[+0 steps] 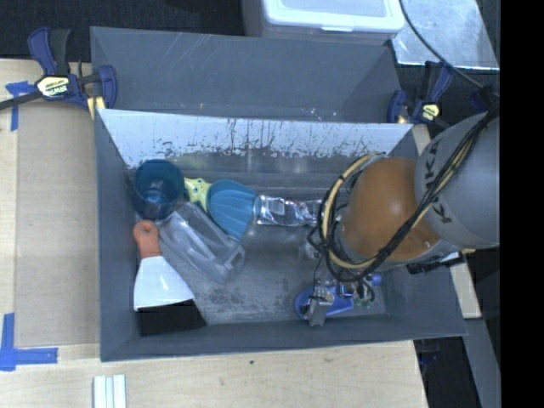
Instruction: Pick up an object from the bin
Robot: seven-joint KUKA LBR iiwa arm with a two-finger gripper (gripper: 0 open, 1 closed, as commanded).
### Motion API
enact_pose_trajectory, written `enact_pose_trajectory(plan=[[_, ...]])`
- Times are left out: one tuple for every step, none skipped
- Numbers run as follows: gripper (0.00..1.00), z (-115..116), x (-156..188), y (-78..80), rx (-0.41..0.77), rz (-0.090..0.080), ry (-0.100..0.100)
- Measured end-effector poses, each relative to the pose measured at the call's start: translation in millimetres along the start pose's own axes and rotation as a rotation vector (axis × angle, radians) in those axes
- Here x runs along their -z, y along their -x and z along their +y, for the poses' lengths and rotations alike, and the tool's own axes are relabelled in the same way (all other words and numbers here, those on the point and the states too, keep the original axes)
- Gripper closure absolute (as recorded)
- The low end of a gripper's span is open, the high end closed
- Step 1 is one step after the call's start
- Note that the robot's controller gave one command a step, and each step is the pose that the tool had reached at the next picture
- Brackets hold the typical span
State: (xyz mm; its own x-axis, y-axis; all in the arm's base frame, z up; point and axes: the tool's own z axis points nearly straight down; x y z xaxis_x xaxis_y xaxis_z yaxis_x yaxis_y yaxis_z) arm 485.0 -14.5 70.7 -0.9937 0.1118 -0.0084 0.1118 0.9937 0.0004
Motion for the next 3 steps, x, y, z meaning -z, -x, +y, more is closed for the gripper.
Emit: enact_pose_trajectory(plan=[[0.00,-12.8,-0.1,4.6,-0.088,-0.008,-0.002],[1.00,-4.5,0.6,7.5,-0.039,-0.008,0.000],[1.00,-4.4,0.8,7.6,-0.039,-0.008,0.000]])
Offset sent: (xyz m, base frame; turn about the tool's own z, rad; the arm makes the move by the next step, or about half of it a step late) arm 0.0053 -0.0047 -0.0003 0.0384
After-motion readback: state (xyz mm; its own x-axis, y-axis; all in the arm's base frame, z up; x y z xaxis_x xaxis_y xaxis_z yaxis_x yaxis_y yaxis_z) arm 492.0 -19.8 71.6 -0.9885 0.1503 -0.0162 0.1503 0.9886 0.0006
